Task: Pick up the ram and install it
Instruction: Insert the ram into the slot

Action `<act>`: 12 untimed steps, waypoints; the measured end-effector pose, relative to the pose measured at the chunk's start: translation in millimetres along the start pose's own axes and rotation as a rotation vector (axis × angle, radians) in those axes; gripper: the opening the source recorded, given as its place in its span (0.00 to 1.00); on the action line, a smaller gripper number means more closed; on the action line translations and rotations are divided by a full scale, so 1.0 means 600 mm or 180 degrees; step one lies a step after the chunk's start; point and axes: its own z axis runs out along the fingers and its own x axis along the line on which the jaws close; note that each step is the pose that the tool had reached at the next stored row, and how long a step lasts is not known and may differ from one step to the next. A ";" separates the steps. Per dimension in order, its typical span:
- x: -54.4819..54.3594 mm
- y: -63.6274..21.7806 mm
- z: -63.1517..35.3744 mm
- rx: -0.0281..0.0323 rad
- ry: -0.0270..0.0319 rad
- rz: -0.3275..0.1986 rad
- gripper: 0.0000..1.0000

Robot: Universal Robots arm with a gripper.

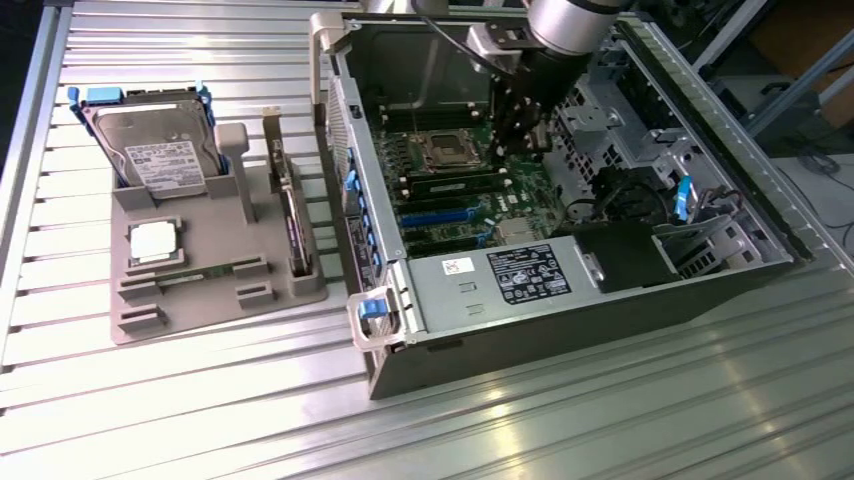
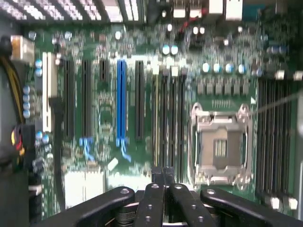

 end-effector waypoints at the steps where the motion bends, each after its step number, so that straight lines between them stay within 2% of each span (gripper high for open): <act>1: 0.000 -0.015 0.000 -0.0007 0.0000 -0.0001 0.11; 4: 0.002 -0.063 -0.002 -0.0034 0.0000 -0.0005 0.11; 6: 0.003 -0.089 -0.004 -0.0045 0.0000 -0.0005 0.11; 8: 0.003 -0.098 -0.013 -0.0046 0.0005 -0.0004 0.11; 10: 0.003 -0.099 -0.037 -0.0046 0.0004 -0.0004 0.11; 11: 0.003 -0.098 -0.058 -0.0046 0.0004 -0.0004 0.11; 12: 0.003 -0.098 -0.065 -0.0046 0.0005 -0.0004 0.11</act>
